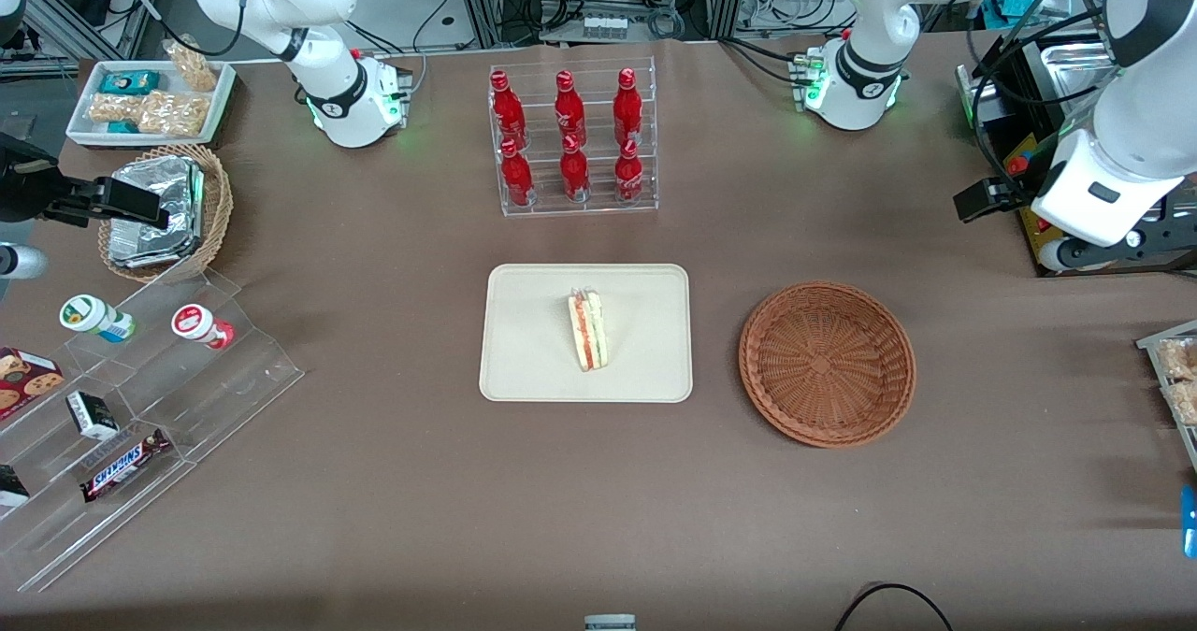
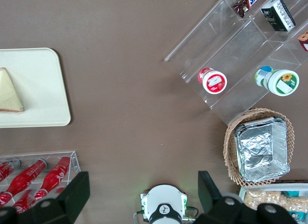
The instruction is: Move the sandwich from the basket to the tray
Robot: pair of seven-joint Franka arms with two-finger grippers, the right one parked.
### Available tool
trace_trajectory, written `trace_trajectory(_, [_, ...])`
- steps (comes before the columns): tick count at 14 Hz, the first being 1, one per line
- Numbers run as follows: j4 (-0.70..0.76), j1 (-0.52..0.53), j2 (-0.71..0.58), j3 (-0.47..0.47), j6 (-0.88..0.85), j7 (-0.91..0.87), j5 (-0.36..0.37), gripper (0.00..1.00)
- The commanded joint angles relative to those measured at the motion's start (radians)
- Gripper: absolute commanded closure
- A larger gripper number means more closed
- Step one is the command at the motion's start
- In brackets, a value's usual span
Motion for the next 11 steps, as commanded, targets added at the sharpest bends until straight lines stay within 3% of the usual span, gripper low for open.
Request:
trace_trajectory(1, [0.024,0.000,-0.006,-0.001,-0.016,0.007,-0.010,0.00])
trace_trajectory(5, [0.025,0.003,-0.008,0.014,-0.013,0.012,-0.062,0.00])
trace_trajectory(11, [0.025,0.000,-0.005,0.025,-0.013,0.013,-0.062,0.00])
